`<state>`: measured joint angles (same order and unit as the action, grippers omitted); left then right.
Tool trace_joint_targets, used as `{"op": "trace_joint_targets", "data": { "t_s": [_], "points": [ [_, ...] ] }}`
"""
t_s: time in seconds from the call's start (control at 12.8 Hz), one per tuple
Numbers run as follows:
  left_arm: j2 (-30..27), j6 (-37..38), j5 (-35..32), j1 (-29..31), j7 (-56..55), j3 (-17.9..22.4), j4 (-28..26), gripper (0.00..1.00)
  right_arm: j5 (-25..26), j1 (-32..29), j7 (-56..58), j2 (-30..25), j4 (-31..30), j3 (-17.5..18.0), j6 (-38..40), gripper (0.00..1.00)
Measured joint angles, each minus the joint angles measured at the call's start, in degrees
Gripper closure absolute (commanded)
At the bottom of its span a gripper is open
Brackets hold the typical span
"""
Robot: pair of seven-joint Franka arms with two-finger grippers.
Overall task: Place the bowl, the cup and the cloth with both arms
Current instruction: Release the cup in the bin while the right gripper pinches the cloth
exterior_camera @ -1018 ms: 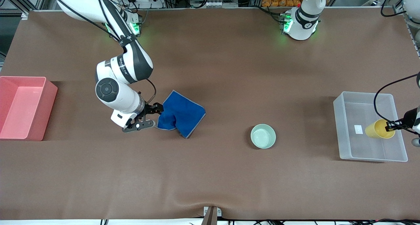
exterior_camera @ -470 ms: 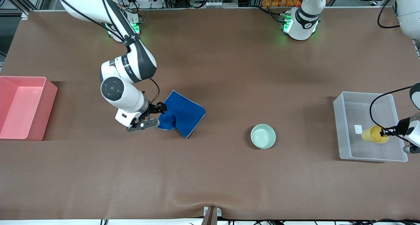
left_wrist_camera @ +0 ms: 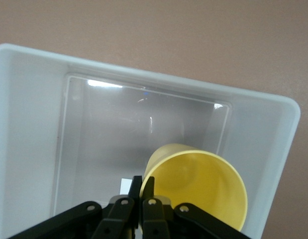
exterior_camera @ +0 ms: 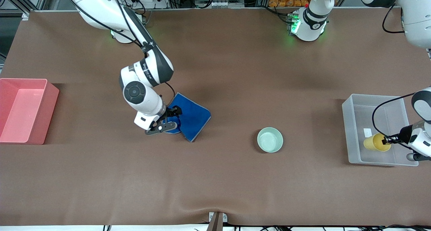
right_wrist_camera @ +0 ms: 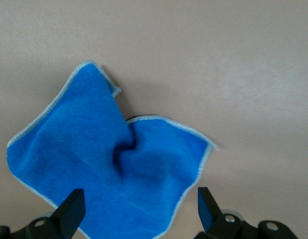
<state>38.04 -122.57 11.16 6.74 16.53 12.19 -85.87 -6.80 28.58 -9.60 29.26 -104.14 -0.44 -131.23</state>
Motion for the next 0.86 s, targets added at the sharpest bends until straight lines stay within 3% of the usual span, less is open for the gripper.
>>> {"op": "trace_joint_targets", "data": {
  "t_s": [0.71, 0.86],
  "points": [
    [3.7, -6.3, 2.4, -0.5, 0.1, -1.5, 0.0, 1.00, 0.0, 3.1, -4.0, 4.9, 0.0, -0.3, -1.3, 0.00],
    [3.9, -6.6, 2.5, -0.6, 0.1, -1.7, 0.0, 0.45, 0.0, 3.1, -4.0, 5.1, 0.0, -0.4, -1.5, 0.00]
  ]
}}
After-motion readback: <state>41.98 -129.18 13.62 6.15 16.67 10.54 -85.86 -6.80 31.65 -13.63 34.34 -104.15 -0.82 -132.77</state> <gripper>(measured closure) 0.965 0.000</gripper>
